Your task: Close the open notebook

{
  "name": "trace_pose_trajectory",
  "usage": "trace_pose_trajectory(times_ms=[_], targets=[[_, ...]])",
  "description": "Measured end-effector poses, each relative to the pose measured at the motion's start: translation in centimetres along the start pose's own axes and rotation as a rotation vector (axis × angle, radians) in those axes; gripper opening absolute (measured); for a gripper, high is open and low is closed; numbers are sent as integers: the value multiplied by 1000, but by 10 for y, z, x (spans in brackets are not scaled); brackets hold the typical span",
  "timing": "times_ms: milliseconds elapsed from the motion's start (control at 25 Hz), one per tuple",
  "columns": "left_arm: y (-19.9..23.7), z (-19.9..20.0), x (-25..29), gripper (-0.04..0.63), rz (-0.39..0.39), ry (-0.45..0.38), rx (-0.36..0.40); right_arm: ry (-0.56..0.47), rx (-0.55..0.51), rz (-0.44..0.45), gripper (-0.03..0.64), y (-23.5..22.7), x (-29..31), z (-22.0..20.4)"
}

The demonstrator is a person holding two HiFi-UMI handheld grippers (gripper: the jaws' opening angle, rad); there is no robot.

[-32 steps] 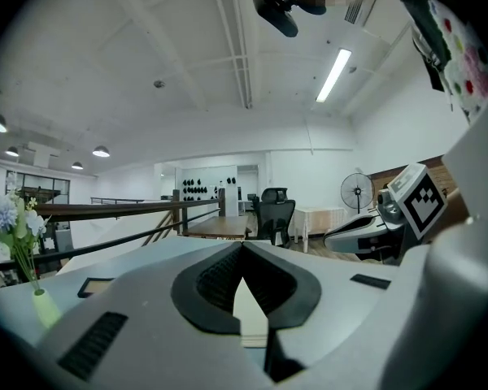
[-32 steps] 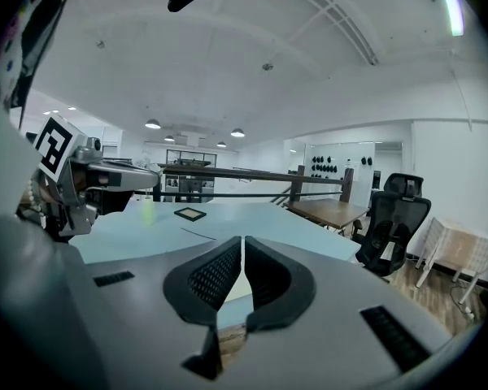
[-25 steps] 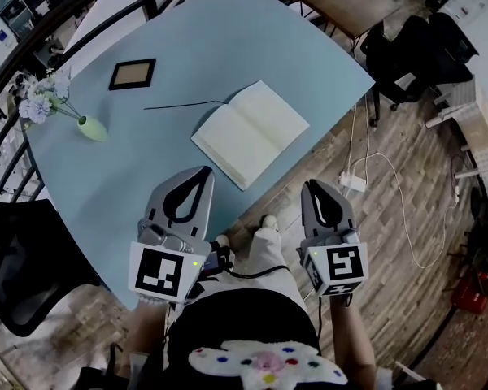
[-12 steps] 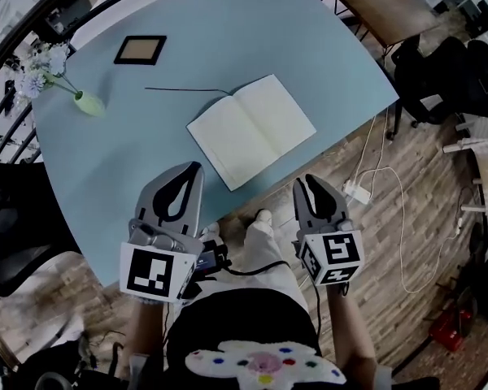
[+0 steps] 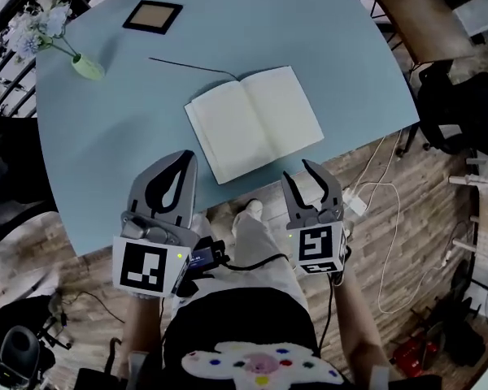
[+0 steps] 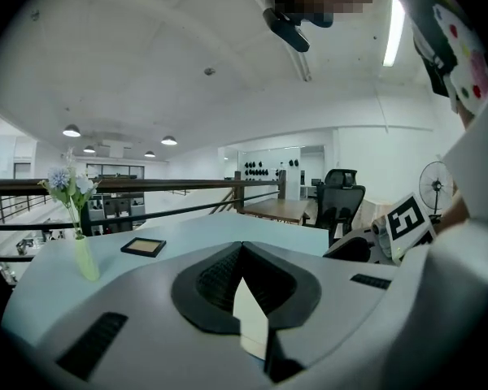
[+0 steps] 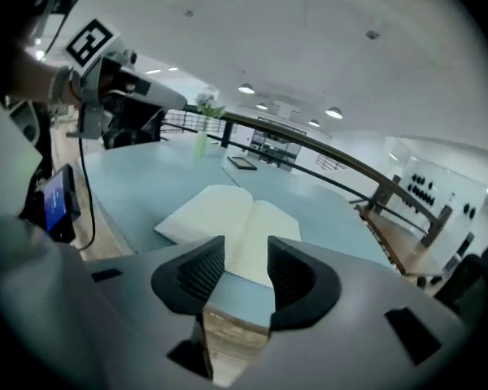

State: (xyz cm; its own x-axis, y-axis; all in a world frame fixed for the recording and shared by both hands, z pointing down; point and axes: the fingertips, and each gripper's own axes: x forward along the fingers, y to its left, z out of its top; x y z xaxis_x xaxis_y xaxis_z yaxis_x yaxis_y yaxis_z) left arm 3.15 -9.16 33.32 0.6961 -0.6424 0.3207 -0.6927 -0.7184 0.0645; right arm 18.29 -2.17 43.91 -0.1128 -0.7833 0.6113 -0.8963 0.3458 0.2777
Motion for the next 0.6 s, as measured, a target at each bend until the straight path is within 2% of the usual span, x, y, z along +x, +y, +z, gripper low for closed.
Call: trace_pose_trajectory(times_ms=[400, 600], targets=[[5, -16, -1, 17, 152, 28, -48, 1, -572, 184, 178, 20, 40, -19], [11, -22, -6, 17, 205, 26, -70, -3, -780, 252, 186, 36, 54, -25]])
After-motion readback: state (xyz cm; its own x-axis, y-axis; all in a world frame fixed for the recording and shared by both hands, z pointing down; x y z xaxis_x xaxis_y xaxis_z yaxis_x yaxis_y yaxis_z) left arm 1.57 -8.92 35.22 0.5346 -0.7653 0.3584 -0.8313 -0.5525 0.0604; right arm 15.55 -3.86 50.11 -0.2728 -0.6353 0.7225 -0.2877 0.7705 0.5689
